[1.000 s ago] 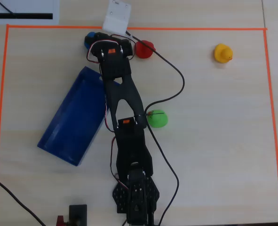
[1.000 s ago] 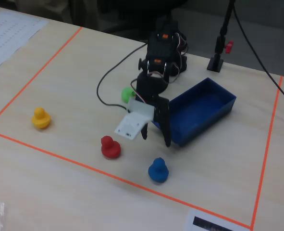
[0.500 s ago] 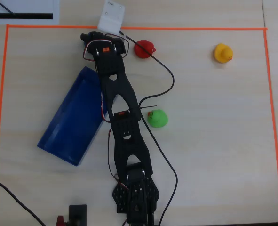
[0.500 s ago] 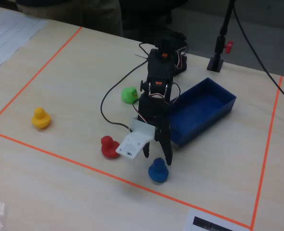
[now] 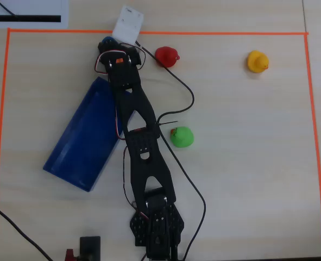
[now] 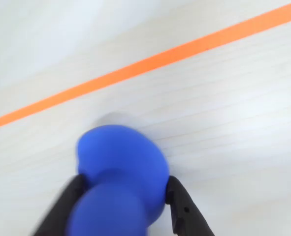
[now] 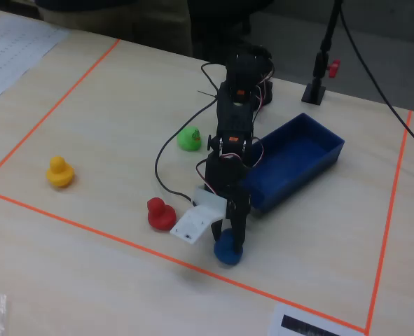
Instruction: Grasp blue duck and put it into box.
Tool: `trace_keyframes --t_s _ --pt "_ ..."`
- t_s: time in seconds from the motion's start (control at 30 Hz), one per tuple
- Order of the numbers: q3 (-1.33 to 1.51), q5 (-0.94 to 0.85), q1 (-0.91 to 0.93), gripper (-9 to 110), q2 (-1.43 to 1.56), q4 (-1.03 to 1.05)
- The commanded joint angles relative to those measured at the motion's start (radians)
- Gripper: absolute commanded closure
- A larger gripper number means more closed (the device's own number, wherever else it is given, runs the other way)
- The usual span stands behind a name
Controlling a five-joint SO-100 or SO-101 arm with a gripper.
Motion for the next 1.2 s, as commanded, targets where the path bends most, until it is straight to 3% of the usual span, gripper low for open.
trace_keyframes --t_s 0.0,0.2,0.33,0.5,0.63,0.8,0.93,0.97,1.03,1.1,1.17 --pt "-0.103 0.009 -0.003 101 0.023 0.058" --pt "-0.158 0.028 0.021 101 0.227 0.339" --pt "0.052 0.011 -0.003 101 0.528 0.601" --pt "0.759 0.034 -0.115 101 1.034 0.477" --pt "1.203 0.109 -0.287 101 1.273 0.353" --pt "1.437 0.198 -0.433 101 1.313 0.261" --pt "1.519 0.186 -0.426 101 1.298 0.178" --pt "1.536 0.170 -0.410 98 1.298 0.160" --pt "1.569 0.114 -0.370 76 1.299 0.137" --pt "1.591 0.069 -0.318 67 1.321 0.118" --pt "1.595 0.031 -0.253 66 1.370 0.112"
